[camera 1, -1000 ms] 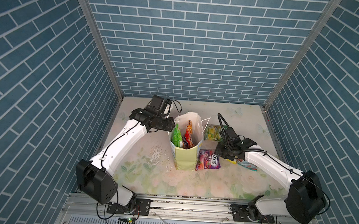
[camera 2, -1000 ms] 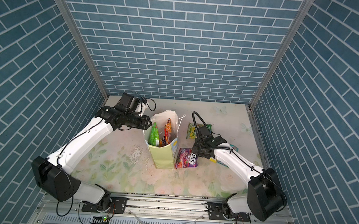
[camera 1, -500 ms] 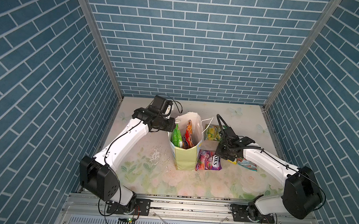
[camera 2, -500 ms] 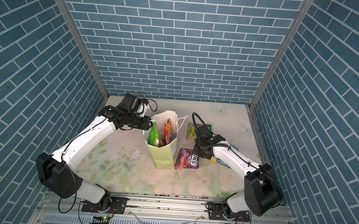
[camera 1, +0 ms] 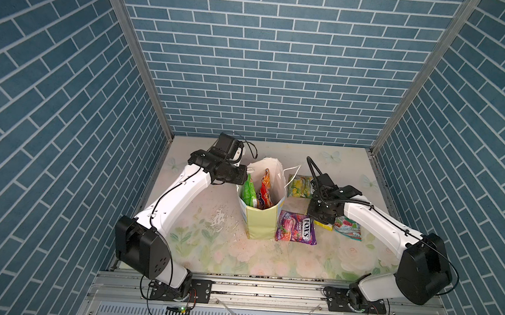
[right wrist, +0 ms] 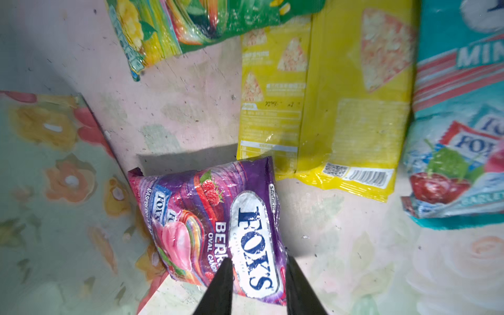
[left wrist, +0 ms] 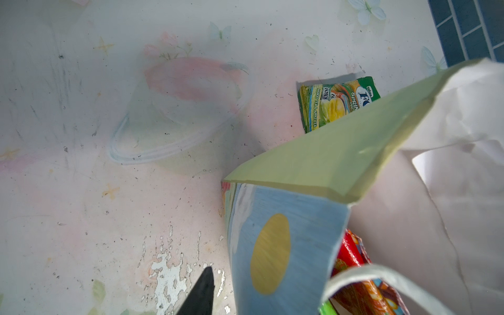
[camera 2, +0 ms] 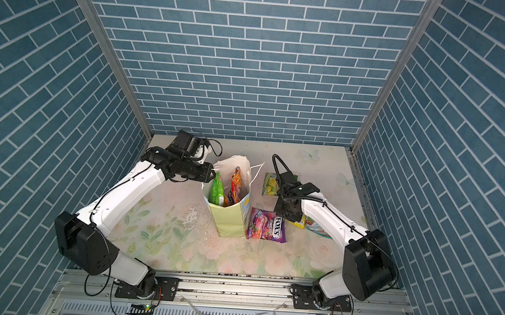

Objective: Take the snacks out of the paper bag
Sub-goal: Place the snack at the center of the table, then pick up the snack from the paper bag.

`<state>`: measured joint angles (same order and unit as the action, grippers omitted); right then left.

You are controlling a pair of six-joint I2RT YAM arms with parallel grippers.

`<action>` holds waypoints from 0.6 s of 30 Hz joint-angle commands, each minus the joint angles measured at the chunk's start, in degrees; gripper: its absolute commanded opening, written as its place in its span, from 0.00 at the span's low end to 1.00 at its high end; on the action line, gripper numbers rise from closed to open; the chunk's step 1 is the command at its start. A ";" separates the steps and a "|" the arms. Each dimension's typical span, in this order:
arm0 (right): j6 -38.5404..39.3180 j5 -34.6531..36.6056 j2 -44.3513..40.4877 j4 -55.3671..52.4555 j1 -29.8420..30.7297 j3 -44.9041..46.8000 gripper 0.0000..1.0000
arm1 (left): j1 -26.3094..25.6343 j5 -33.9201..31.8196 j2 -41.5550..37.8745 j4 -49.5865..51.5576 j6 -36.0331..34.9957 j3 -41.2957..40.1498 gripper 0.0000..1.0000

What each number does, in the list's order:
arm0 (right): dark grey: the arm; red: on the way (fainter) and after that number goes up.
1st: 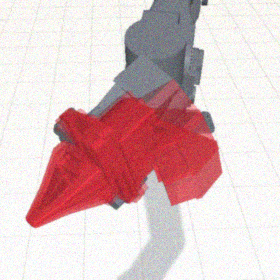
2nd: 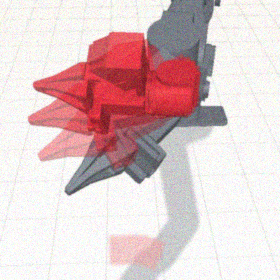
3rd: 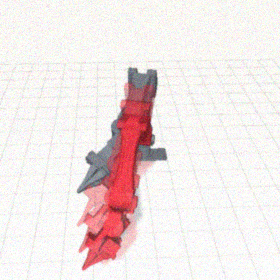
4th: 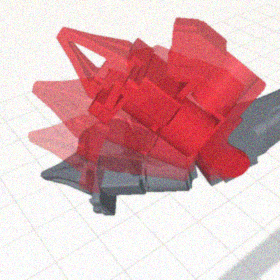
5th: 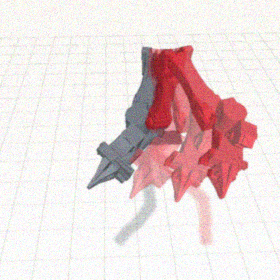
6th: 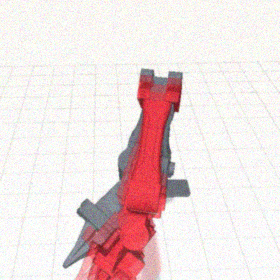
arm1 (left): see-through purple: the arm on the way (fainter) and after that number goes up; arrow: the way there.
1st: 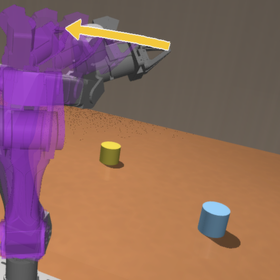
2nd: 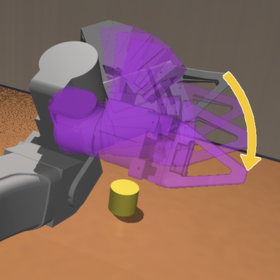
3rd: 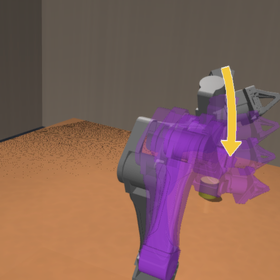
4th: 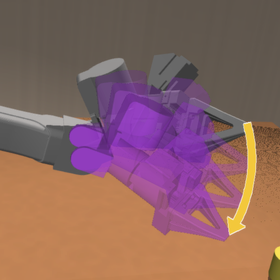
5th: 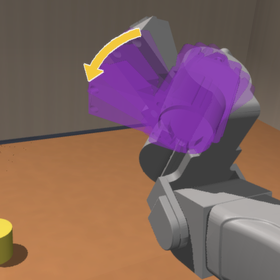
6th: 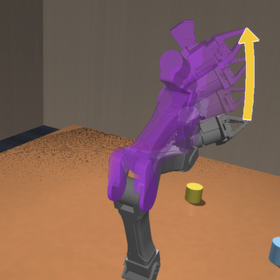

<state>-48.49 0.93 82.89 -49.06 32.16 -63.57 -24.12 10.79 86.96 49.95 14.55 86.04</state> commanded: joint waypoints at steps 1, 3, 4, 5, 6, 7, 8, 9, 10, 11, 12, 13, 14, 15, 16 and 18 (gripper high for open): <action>3.67 4.78 -2.89 -6.82 -1.20 -6.08 0.34 | 0.38 0.66 0.13 2.39 0.26 2.56 0.41; 5.87 6.85 -3.79 -8.86 -1.22 -9.76 0.34 | 0.39 1.11 -0.07 3.32 0.44 3.68 0.41; 7.02 8.24 -4.53 -10.13 -1.22 -11.95 0.34 | 0.30 1.37 -0.44 3.46 0.68 3.94 0.41; 8.32 9.46 -5.11 -11.36 -1.22 -14.29 0.35 | 0.30 1.67 -0.92 3.78 0.95 4.27 0.41; 9.98 9.76 -5.52 -12.17 -1.22 -16.58 0.35 | 0.23 1.78 -1.40 4.11 1.14 4.53 0.41; 10.97 10.64 -5.60 -13.66 -1.18 -19.69 0.35 | 0.09 1.74 -1.98 4.43 1.23 4.70 0.41; 12.32 10.89 -5.47 -15.03 -1.23 -22.61 0.35 | 0.10 1.61 -2.58 4.78 1.32 4.59 0.41; 13.63 10.91 -5.10 -16.17 -1.22 -25.89 0.35 | 0.06 1.25 -3.18 5.17 1.36 4.44 0.41; 14.35 11.06 -4.79 -16.98 -1.17 -28.51 0.35 | 0.03 0.73 -3.72 5.38 1.34 4.12 0.41; 15.49 10.47 -4.36 -17.12 -1.06 -31.37 0.36 | 0.02 0.23 -4.38 5.50 1.51 3.59 0.41; 16.07 9.83 -3.81 -17.05 -0.76 -34.34 0.36 | 0.03 -0.12 -4.84 5.50 1.62 3.22 0.41; 16.54 9.30 -3.22 -16.96 -0.45 -37.06 0.36 | 0.04 -0.32 -5.08 5.71 1.71 3.24 0.41; 17.42 8.48 -2.27 -16.86 0.09 -40.16 0.36 | 0.04 -0.72 -5.27 6.01 1.91 3.43 0.41; 18.14 8.52 -1.24 -17.02 0.74 -43.39 0.36 | 0.04 -0.98 -5.38 5.99 2.06 3.41 0.41; 19.10 8.90 -0.03 -17.37 1.86 -46.11 0.36 | 0.04 -1.03 -5.73 5.37 2.45 2.91 0.41; 20.63 9.32 2.31 -17.89 3.97 -50.49 0.36 | 0.04 -0.52 -5.84 4.37 2.95 2.25 0.41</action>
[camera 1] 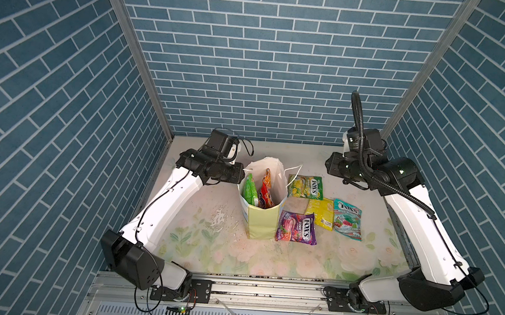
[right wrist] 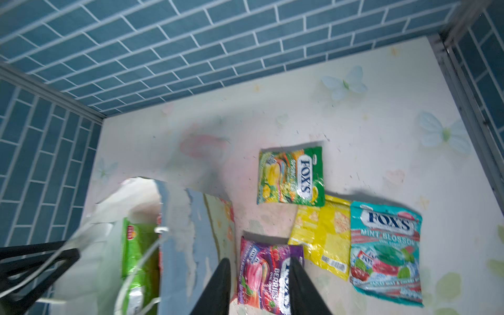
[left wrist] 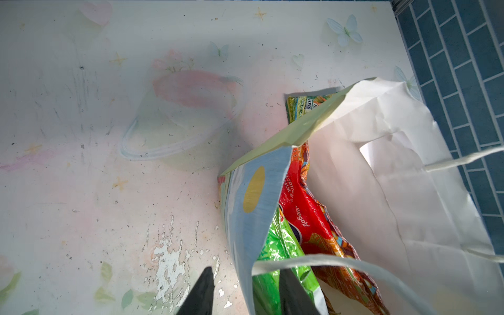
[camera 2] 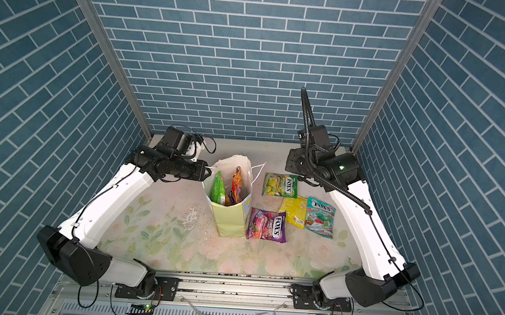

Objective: Take the snacks out of the paper bag
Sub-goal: Pick up the snack from the paper bag.

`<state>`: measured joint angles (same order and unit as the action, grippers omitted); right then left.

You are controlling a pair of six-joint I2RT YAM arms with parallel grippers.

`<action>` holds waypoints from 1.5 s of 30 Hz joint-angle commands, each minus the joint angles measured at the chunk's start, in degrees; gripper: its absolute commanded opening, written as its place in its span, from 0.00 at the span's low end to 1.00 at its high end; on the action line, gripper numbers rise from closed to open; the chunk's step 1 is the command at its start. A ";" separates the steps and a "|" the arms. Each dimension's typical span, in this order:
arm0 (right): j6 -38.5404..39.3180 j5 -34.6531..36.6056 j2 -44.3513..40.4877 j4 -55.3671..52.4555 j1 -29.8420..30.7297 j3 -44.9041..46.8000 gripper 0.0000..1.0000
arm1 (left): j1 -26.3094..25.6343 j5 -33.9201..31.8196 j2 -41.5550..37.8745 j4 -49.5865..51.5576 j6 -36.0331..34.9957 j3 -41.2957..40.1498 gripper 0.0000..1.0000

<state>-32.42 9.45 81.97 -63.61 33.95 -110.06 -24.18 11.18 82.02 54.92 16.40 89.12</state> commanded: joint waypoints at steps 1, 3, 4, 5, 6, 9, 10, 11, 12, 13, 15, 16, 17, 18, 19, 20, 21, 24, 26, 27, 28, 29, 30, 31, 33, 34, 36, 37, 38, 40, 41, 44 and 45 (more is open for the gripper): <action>5.05 0.79 4.54 -3.51 3.51 -6.68 0.36 | 0.08 -0.85 -0.81 -0.23 1.15 -0.55 0.41; 6.54 0.29 7.26 -3.85 6.17 -11.53 0.36 | 0.01 -1.50 -1.20 -0.43 1.44 -1.18 0.41; 7.16 0.14 9.00 -4.43 7.66 -14.28 0.36 | 0.01 -1.51 -1.80 -1.12 1.58 -2.08 0.41; 7.58 -0.57 10.77 -5.50 8.64 -17.12 0.36 | 0.01 -1.52 -2.18 -1.62 1.61 -2.70 0.41; 7.63 -1.46 12.47 -6.73 9.24 -19.48 0.36 | 0.01 -1.60 -2.26 -1.67 1.61 -2.97 0.41; 7.32 -5.14 16.98 -9.04 11.70 -24.61 0.36 | 0.01 -1.29 -1.78 -2.10 1.92 -3.57 0.41; 6.97 -6.55 18.18 -9.07 12.65 -25.53 0.36 | 0.01 -0.85 -1.64 -2.43 1.96 -3.81 0.41; 6.50 -7.93 19.30 -9.12 13.55 -26.33 0.35 | 0.01 -0.57 -1.47 -2.75 2.06 -3.99 0.41; 5.98 -9.20 20.25 -9.16 14.19 -26.94 0.35 | -0.11 -0.41 -1.45 -3.07 2.27 -4.32 0.41; 5.38 -10.34 21.43 -9.37 14.75 -27.66 0.35 | -0.08 -0.14 -1.49 -3.60 2.42 -4.67 0.41; 4.04 -11.49 23.76 -10.67 16.01 -29.25 0.35 | -0.14 0.73 -1.50 -4.28 2.65 -5.05 0.41; 3.38 -11.62 25.05 -11.87 16.46 -30.35 0.35 | -0.25 0.94 -1.38 -4.29 2.67 -5.03 0.41; 2.84 -11.82 26.47 -13.23 16.88 -31.85 0.34 | -0.24 1.28 -1.29 -4.33 2.66 -5.05 0.41; 2.28 -12.03 27.76 -14.91 17.19 -33.14 0.34 | -0.25 1.58 -1.34 -4.41 2.67 -5.04 0.41; 1.83 -12.50 29.16 -16.36 17.56 -35.05 0.34 | -0.36 1.81 -1.41 -4.50 2.53 -5.14 0.41; 1.22 -12.39 30.52 -17.85 18.07 -36.48 0.34 | -0.34 2.06 -1.53 -4.55 2.34 -5.35 0.41; 0.78 -12.20 31.43 -18.91 18.52 -37.43 0.33 | -0.34 2.17 -1.65 -4.62 2.24 -5.51 0.41; -1.64 -10.41 33.59 -21.46 19.51 -37.86 0.32 | -0.35 2.66 -2.48 -5.33 2.05 -6.75 0.41; -3.68 -7.46 34.83 -21.96 19.97 -37.73 0.31 | -0.36 2.79 -3.45 -6.38 2.31 -7.88 0.41; -4.24 -6.17 35.36 -21.84 20.09 -37.49 0.31 | -0.35 2.84 -3.79 -6.79 2.42 -8.35 0.41; -4.92 -4.88 36.11 -21.86 20.18 -37.30 0.30 | -0.35 2.95 -4.03 -7.09 2.38 -8.69 0.41; -5.42 -4.14 36.88 -21.82 20.18 -37.20 0.30 | -0.34 2.97 -4.16 -7.11 2.26 -8.95 0.41; -5.61 -3.96 37.70 -21.80 20.25 -37.31 0.30 | -0.34 3.06 -4.22 -6.99 2.06 -9.09 0.41; -6.04 -3.31 38.50 -21.86 20.34 -37.33 0.30 | -0.40 3.06 -4.27 -6.85 1.89 -9.21 0.41; -6.59 -2.18 39.64 -21.56 20.54 -37.38 0.30 | -0.35 3.10 -4.49 -6.84 1.55 -9.56 0.41; -6.81 -1.19 40.20 -21.55 20.62 -37.27 0.30 | -0.34 3.14 -4.42 -6.82 1.31 -9.81 0.41; -7.12 0.84 41.06 -21.81 20.62 -37.27 0.30 | -0.34 3.36 -4.37 -6.75 1.18 -9.82 0.41; -7.17 1.54 41.56 -21.95 20.58 -37.30 0.30 | -0.34 3.41 -4.28 -6.77 1.17 -9.88 0.41; -7.17 1.81 42.07 -22.08 20.54 -37.48 0.30 | -0.38 3.54 -4.32 -6.97 1.00 -9.98 0.41; -7.27 2.23 42.89 -22.04 20.56 -37.53 0.30 | -0.37 3.98 -4.01 -7.26 1.04 -10.05 0.41; -7.30 2.24 43.24 -21.89 20.54 -37.75 0.30 | -0.34 4.33 -3.78 -7.23 0.85 -9.90 0.41; -7.39 2.28 45.12 -21.19 20.57 -38.00 0.30 | -0.34 4.64 -3.18 -6.82 0.18 -9.30 0.41; -7.31 2.22 45.50 -20.88 20.54 -38.03 0.30 | -0.26 4.73 -3.05 -6.79 0.00 -9.09 0.41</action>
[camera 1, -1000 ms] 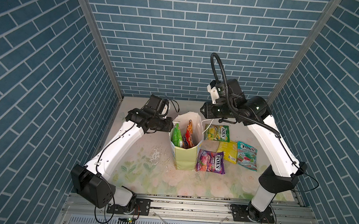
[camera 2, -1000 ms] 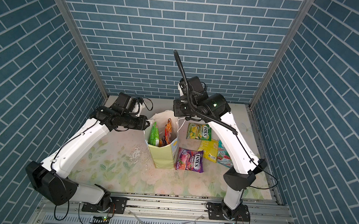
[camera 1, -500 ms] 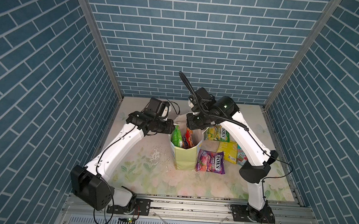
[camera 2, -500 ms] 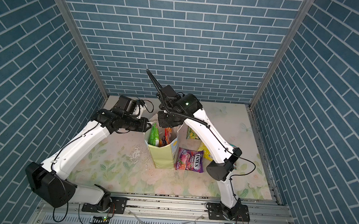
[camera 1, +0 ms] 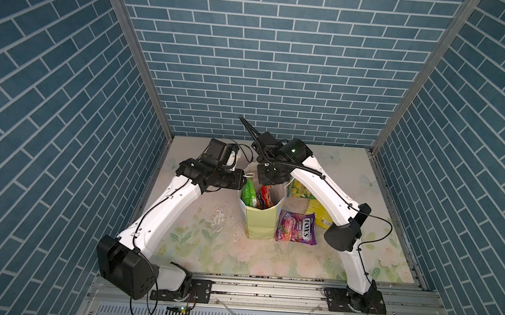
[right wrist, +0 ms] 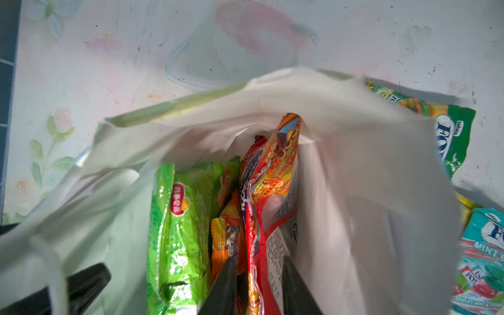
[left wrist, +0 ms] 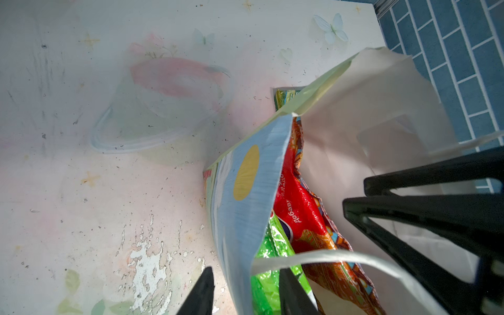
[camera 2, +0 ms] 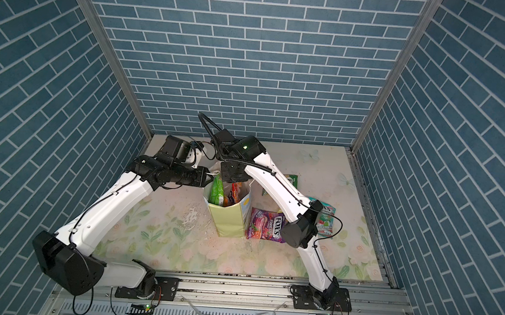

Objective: Take the snacks out of the paper bag
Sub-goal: Pick up the snack from the paper bag.

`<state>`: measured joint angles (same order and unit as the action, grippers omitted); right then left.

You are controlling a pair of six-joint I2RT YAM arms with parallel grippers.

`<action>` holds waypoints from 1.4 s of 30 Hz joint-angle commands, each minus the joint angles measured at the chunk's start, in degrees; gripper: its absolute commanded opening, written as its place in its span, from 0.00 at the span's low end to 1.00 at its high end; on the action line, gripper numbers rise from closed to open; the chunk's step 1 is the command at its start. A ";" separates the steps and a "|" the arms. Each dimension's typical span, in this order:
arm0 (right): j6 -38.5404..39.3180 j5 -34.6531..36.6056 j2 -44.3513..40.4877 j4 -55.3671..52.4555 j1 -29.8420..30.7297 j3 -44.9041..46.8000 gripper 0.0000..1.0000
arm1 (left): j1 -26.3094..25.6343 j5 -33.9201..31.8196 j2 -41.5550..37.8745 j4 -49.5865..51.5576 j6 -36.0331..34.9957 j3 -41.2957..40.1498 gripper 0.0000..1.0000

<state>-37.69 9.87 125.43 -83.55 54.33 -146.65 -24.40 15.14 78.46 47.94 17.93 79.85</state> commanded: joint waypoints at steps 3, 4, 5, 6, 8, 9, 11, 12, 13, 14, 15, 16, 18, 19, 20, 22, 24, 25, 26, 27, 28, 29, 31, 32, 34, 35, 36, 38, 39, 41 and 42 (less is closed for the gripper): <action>-1.95 1.55 3.51 -0.72 0.11 -2.91 0.30 | -0.08 1.11 1.01 0.56 -2.06 0.80 0.41; -1.95 1.66 4.03 -0.73 0.04 -3.56 0.30 | -0.04 1.21 1.11 0.59 -2.11 0.99 0.41; -1.95 1.88 4.50 -0.50 0.04 -4.03 0.30 | -0.03 1.42 1.34 0.57 -2.17 1.09 0.41; -1.95 2.07 4.80 -0.29 -0.09 -4.16 0.30 | -0.03 1.55 1.35 0.59 -2.29 1.18 0.41; -1.95 2.29 5.16 0.26 -0.12 -4.17 0.30 | -0.06 1.65 1.57 0.67 -2.37 1.37 0.41; -1.86 2.55 5.35 0.36 -0.26 -4.17 0.30 | -0.11 1.64 1.53 0.57 -2.44 1.42 0.41; -1.81 3.84 5.68 0.63 -0.41 -4.17 0.30 | 0.13 1.65 1.59 0.55 -2.48 1.64 0.41; -1.77 4.37 5.75 0.67 -0.45 -4.22 0.30 | 0.21 1.71 1.64 0.58 -2.63 1.72 0.41; -1.74 5.16 5.81 0.86 -0.53 -4.13 0.30 | 0.23 1.72 1.70 0.66 -2.70 1.88 0.41; -1.55 5.85 5.88 1.01 -0.55 -4.08 0.30 | 0.32 1.67 1.74 0.66 -2.80 1.95 0.41; -1.44 6.18 5.88 1.27 -0.62 -4.00 0.30 | 0.36 1.82 1.70 0.74 -2.89 2.01 0.41; -1.26 6.38 5.92 1.90 -0.65 -3.67 0.30 | 0.49 1.82 1.79 0.75 -2.86 2.04 0.41; -1.13 6.13 6.12 2.75 -0.87 -3.22 0.29 | 0.67 1.91 1.81 0.79 -3.12 2.06 0.41; -1.07 5.83 6.28 3.15 -0.98 -3.12 0.29 | 0.76 1.91 1.82 0.88 -3.08 2.14 0.41; -1.15 5.54 6.47 3.45 -0.96 -3.13 0.29 | 0.85 1.81 1.78 0.92 -3.16 2.10 0.41; -1.16 5.13 6.82 3.95 -1.00 -3.16 0.29 | 1.02 1.70 1.75 0.85 -3.14 1.96 0.41; -1.07 4.90 6.95 4.48 -1.15 -3.05 0.29 | 1.11 1.82 1.73 0.88 -3.10 1.97 0.41; -0.98 4.97 7.09 4.69 -1.15 -2.94 0.29 | 1.11 1.80 1.72 0.90 -3.16 1.97 0.41; -0.99 4.99 7.28 4.71 -1.24 -2.85 0.29 | 1.15 1.83 1.74 0.88 -3.17 1.89 0.41; -0.89 5.05 7.31 4.71 -1.32 -2.77 0.29 | 1.26 1.82 1.71 0.96 -3.16 1.97 0.41; -0.87 5.12 7.51 4.71 -1.32 -2.66 0.29 | 1.33 1.80 1.78 0.92 -3.17 1.97 0.41; -0.89 5.15 7.59 4.62 -1.38 -2.34 0.29 | 1.35 1.80 1.76 0.91 -3.15 1.99 0.41; -0.89 5.14 7.64 4.71 -1.41 -1.60 0.29 | 1.48 1.83 1.70 0.89 -3.17 2.01 0.41; -0.94 5.06 7.62 4.76 -1.35 -1.37 0.29 | 1.55 1.83 1.71 0.84 -3.17 1.99 0.41; -0.98 5.34 7.64 4.57 -1.37 -1.19 0.29 | 1.63 1.79 1.77 0.84 -3.15 2.07 0.41; -0.90 5.57 7.64 4.45 -1.36 -1.14 0.28 | 1.68 1.80 1.79 0.84 -3.21 2.10 0.41; -0.89 5.81 7.60 4.24 -1.34 -1.10 0.28 | 1.72 1.89 1.90 0.75 -3.17 2.13 0.41; -0.81 6.04 7.59 3.84 -1.34 -0.83 0.27 | 1.80 1.91 2.01 0.75 -3.25 2.17 0.41; -0.85 5.95 7.55 3.75 -1.36 -0.55 0.27 | 1.78 1.89 2.11 0.75 -3.21 2.15 0.41; -0.94 5.56 7.44 3.75 -1.42 0.37 0.26 | 1.88 1.91 2.14 0.66 -3.25 2.22 0.41; -0.98 5.52 7.44 3.81 -1.41 0.61 0.25 | 1.86 1.91 2.20 0.66 -3.24 2.21 0.41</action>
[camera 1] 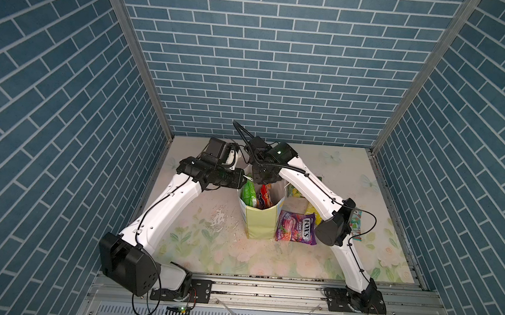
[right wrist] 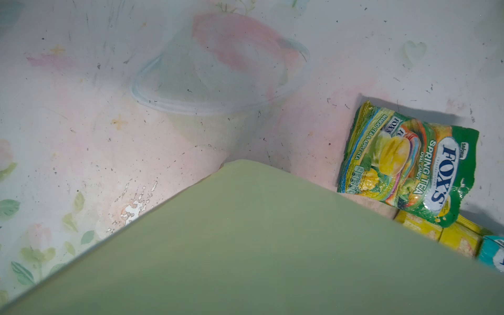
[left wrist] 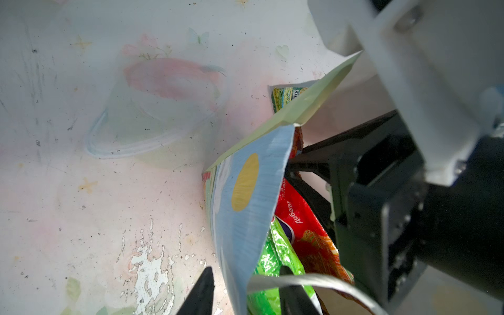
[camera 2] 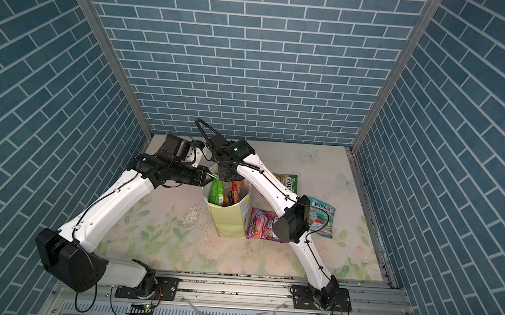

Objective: Take the snacks out of the paper bag
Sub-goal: Pick up the snack from the paper bag.

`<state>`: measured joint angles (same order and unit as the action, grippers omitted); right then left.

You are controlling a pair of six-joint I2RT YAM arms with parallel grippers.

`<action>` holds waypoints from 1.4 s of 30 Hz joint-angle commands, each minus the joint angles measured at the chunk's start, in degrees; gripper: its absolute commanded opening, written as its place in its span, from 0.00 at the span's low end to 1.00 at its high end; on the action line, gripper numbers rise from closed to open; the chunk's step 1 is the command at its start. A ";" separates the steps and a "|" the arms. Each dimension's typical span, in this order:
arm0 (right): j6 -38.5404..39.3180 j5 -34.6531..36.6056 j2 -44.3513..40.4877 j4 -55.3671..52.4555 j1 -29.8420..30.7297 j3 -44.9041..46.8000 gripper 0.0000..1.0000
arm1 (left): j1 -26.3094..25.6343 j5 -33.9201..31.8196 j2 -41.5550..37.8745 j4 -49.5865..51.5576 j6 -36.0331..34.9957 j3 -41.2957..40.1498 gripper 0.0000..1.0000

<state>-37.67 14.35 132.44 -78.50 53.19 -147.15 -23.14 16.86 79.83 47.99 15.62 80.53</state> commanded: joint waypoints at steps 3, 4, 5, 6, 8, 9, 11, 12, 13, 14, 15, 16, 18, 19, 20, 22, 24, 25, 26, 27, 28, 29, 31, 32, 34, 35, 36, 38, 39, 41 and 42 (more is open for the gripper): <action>-1.02 0.94 0.54 -1.12 -0.26 1.56 0.23 | 0.64 0.17 0.87 0.61 -0.90 1.63 0.41; -1.00 0.86 0.61 -1.13 -0.31 1.69 0.22 | 0.63 0.19 0.93 0.62 -0.87 1.70 0.41; -0.94 0.79 0.69 -1.14 -0.33 1.70 0.21 | 0.72 0.19 0.94 0.62 -0.85 1.79 0.41; -0.91 0.77 0.81 -1.22 -0.37 1.78 0.21 | 0.72 0.19 0.94 0.62 -0.85 1.78 0.41; -0.91 0.85 0.71 -1.22 -0.45 1.78 0.17 | 0.72 0.10 0.93 0.62 -0.85 1.90 0.41; -0.83 1.01 0.64 -1.22 -0.48 1.78 0.15 | 0.71 0.02 0.83 0.69 -0.79 1.84 0.41; -0.70 1.50 0.15 -0.98 -0.54 1.78 0.09 | 0.72 -0.12 0.76 0.70 -0.76 1.84 0.41; -0.57 1.73 -0.20 -0.83 -0.54 1.80 0.08 | 0.72 -0.12 0.69 0.70 -0.75 1.86 0.41; -0.35 1.98 -0.63 -0.62 -0.59 1.87 0.07 | 0.72 -0.17 0.67 0.71 -0.67 1.87 0.41; -0.15 2.39 -1.08 -0.44 -0.63 1.87 0.05 | 0.72 -0.16 0.59 0.70 -0.68 1.88 0.41; 0.04 2.75 -1.53 -0.34 -0.58 1.87 0.00 | 0.72 -0.25 0.58 0.79 -0.63 1.85 0.41; 0.35 3.13 -2.09 -0.13 -0.60 1.95 0.00 | 0.72 -0.33 0.59 0.84 -0.65 1.84 0.41; 0.86 3.73 -3.19 0.42 -0.56 2.37 0.00 | 0.68 -0.36 0.49 0.80 -0.61 1.87 0.41; 1.24 3.89 -3.86 0.90 -0.72 2.75 0.00 | 0.72 -0.44 0.42 0.80 -0.55 1.83 0.41; 1.50 4.05 -4.54 1.34 -0.68 3.04 0.00 | 0.72 -0.50 0.44 0.80 -0.61 1.85 0.41; 2.02 4.25 -5.91 2.23 -0.68 3.81 0.00 | 0.72 -0.52 0.45 0.79 -0.54 1.84 0.41; 2.65 4.47 -6.41 2.81 -0.73 4.02 0.00 | 0.72 -0.60 0.38 0.71 -0.50 1.91 0.41; 2.99 4.63 -7.70 2.99 -0.72 4.07 0.00 | 0.72 -0.67 0.32 0.70 -0.50 1.88 0.41; 3.31 4.71 -8.57 3.21 -0.68 4.02 0.00 | 0.71 -0.78 0.24 0.71 -0.48 1.87 0.41; 3.77 4.72 -9.10 3.48 -0.71 4.07 0.00 | 0.72 -0.78 0.29 0.70 -0.50 1.88 0.41; 4.07 4.72 -9.57 3.76 -0.72 4.04 0.00 | 0.69 -0.86 0.34 0.70 -0.50 1.91 0.41; 4.45 4.75 -9.81 4.00 -0.72 4.07 0.00 | 0.68 -0.91 0.32 0.71 -0.50 1.85 0.41; 5.20 4.63 -10.44 4.40 -0.68 4.08 0.00 | 0.72 -0.97 0.47 0.70 -0.43 1.81 0.41; 5.52 4.55 -10.68 4.58 -0.72 4.11 0.00 | 0.66 -1.00 0.56 0.62 -0.41 1.86 0.41; 6.07 4.29 -11.17 4.89 -0.67 4.07 0.00 | 0.72 -1.04 0.69 0.49 -0.24 1.91 0.41; 6.28 4.28 -11.41 5.01 -0.72 4.11 0.00 | 0.72 -1.07 0.68 0.38 -0.15 1.98 0.41; 6.59 4.20 -11.63 5.20 -0.70 4.07 0.00 | 0.72 -1.04 0.82 0.29 -0.13 2.06 0.41; 6.97 4.32 -12.04 5.52 -0.76 4.11 0.00 | 0.72 -1.13 1.01 0.35 -0.08 2.32 0.41; 7.27 4.33 -12.20 5.68 -0.72 3.98 0.00 | 0.72 -1.13 1.11 0.44 -0.06 2.49 0.41; 7.58 4.15 -12.53 5.94 -0.78 3.81 0.00 | 0.72 -1.35 1.37 0.44 -0.05 2.65 0.41; 7.93 3.98 -12.65 6.22 -0.80 3.74 0.00 | 0.71 -1.44 1.42 0.39 0.08 2.72 0.41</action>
<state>-31.51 15.88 125.12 -75.66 52.86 -142.28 -22.83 16.36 80.40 48.07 15.73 81.65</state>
